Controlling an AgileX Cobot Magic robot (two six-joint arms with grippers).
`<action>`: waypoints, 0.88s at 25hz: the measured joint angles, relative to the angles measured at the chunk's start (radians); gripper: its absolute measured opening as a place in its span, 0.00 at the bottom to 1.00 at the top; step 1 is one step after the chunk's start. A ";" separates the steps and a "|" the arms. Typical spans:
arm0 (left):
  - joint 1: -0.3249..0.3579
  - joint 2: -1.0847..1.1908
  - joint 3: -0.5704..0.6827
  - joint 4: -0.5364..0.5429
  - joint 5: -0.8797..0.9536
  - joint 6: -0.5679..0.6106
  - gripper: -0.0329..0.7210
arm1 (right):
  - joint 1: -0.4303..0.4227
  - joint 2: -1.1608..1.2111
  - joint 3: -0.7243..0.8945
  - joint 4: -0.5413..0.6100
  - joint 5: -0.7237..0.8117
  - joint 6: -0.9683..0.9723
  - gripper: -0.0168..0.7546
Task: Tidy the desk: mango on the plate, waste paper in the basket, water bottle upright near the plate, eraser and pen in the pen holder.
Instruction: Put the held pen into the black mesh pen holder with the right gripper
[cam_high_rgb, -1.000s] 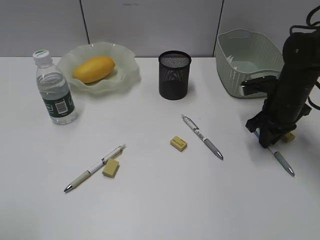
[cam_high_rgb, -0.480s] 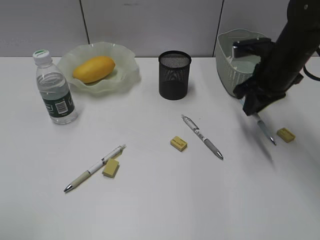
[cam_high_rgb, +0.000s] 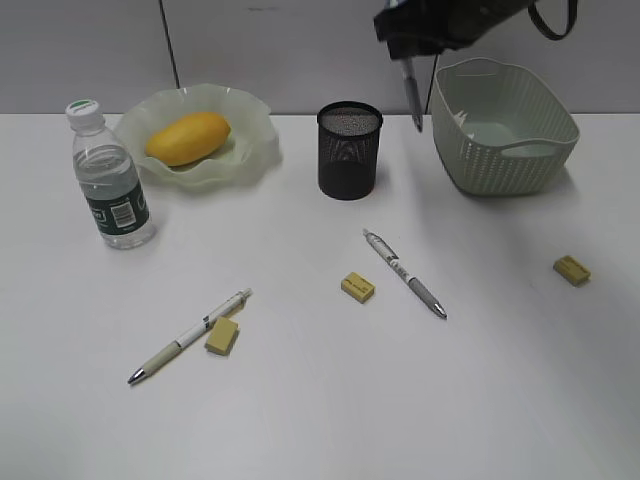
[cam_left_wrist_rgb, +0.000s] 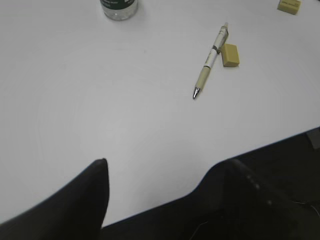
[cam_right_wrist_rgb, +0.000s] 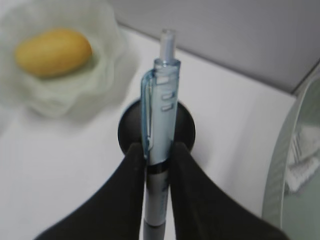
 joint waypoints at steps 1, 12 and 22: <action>0.000 0.000 0.000 0.000 0.000 0.000 0.76 | 0.010 0.000 -0.002 0.007 -0.051 0.000 0.20; 0.000 0.000 0.000 0.000 0.000 0.000 0.76 | 0.045 0.043 -0.009 0.026 -0.514 0.005 0.20; 0.000 0.000 0.000 0.000 0.000 0.000 0.76 | 0.055 0.217 -0.009 0.025 -0.603 0.024 0.20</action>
